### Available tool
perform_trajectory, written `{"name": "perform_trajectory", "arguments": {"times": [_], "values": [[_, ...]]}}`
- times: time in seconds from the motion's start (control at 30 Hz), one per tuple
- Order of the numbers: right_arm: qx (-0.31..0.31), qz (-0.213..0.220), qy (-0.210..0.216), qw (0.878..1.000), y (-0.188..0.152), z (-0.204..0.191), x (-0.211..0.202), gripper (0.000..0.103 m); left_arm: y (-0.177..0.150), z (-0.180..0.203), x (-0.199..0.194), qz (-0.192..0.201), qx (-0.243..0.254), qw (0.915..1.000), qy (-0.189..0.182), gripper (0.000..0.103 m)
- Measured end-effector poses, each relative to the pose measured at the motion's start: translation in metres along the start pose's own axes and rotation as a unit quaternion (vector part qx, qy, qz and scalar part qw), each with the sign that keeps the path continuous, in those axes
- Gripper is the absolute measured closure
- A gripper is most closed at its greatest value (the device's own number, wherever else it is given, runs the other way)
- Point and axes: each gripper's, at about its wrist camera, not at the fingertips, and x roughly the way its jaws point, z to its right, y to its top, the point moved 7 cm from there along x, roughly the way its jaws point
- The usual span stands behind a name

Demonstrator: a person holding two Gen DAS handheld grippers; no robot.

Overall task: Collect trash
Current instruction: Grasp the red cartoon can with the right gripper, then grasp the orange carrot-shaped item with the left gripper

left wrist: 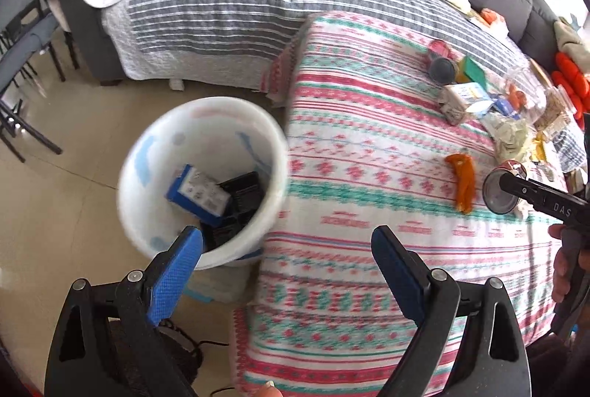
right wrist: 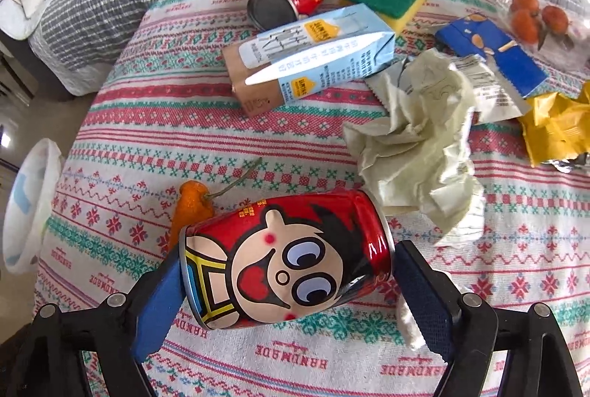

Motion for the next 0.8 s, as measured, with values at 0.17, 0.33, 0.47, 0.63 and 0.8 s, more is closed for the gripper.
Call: {"name": "perform_trajectory", "arguments": {"times": [0.17,0.33,0.47,0.63,0.8], "values": [[0.018,0.027,0.002,0.999,-0.006,0.02,-0.028,0.013,0.006,0.051,0.011,-0.01,0.026,0.9991,-0.033,0.009],[0.059,0.045,0.007,0.997,-0.012,0.052,-0.05,0.013,0.01,0.097,0.027,-0.014,0.058,0.9972,-0.045,0.009],[0.082,0.051,-0.005,0.995,-0.017,0.078,-0.059,0.013,0.011,0.123,0.04,-0.015,0.06,0.9961,-0.062,0.01],[0.102,0.051,-0.013,0.993,-0.022,0.106,-0.065,0.013,0.013,0.154,0.051,-0.011,0.074,0.9929,-0.092,0.031],[0.115,0.053,-0.019,0.992,-0.025,0.125,-0.067,0.013,0.013,0.175,0.059,-0.003,0.087,0.9898,-0.113,0.052]]}}
